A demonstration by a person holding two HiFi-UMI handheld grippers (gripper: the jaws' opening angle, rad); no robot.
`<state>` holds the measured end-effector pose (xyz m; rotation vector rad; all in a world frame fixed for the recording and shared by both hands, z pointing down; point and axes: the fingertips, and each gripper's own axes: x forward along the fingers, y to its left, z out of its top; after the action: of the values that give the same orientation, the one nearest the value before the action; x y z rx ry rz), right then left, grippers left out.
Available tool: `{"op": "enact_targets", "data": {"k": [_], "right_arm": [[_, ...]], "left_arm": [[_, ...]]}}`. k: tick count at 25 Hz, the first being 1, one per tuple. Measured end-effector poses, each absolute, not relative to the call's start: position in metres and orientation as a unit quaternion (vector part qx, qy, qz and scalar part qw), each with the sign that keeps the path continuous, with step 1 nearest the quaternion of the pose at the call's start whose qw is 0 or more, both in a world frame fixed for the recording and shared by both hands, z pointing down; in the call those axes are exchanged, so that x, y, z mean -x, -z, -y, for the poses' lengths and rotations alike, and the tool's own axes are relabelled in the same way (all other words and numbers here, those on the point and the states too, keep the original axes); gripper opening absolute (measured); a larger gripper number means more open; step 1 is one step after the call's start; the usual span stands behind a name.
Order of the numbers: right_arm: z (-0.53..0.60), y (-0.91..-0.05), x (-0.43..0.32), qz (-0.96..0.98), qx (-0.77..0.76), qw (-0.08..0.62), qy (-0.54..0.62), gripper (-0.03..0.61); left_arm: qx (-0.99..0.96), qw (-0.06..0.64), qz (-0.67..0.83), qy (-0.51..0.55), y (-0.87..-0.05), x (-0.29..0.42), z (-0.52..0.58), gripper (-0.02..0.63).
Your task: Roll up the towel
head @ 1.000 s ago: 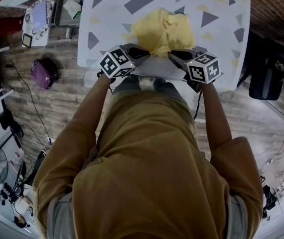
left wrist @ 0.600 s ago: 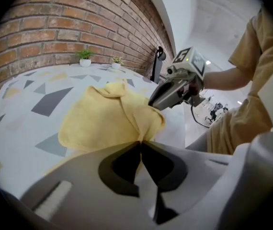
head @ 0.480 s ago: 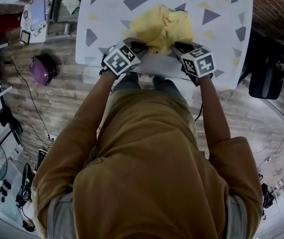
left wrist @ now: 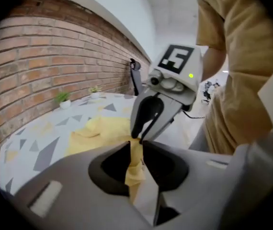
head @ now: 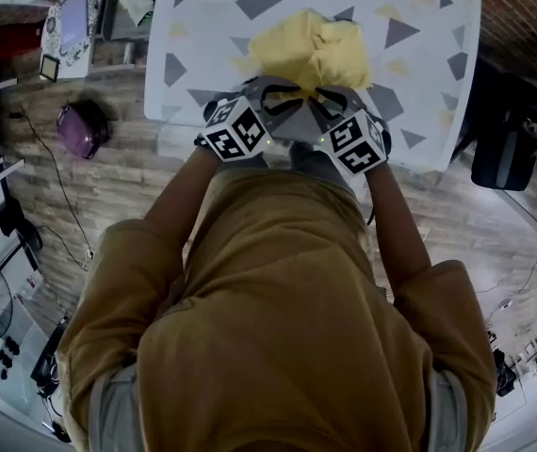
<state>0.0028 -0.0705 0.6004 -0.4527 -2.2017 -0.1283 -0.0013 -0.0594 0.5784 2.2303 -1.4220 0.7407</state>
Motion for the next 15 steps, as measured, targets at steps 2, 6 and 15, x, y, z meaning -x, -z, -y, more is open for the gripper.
{"op": "enact_targets", "data": {"k": [2, 6, 15], "right_arm": [[0.073, -0.61, -0.007, 0.876, 0.184, 0.444, 0.048, 0.06], [0.077, -0.62, -0.006, 0.866, 0.192, 0.46, 0.049, 0.06], [0.077, -0.625, -0.001, 0.855, 0.208, 0.472, 0.056, 0.077]], "left_arm": [[-0.813, 0.2, 0.472, -0.276, -0.595, -0.014, 0.058, 0.087], [-0.803, 0.226, 0.479, -0.274, -0.616, -0.007, 0.057, 0.111], [-0.789, 0.237, 0.486, -0.293, -0.628, 0.001, 0.052, 0.171]]}}
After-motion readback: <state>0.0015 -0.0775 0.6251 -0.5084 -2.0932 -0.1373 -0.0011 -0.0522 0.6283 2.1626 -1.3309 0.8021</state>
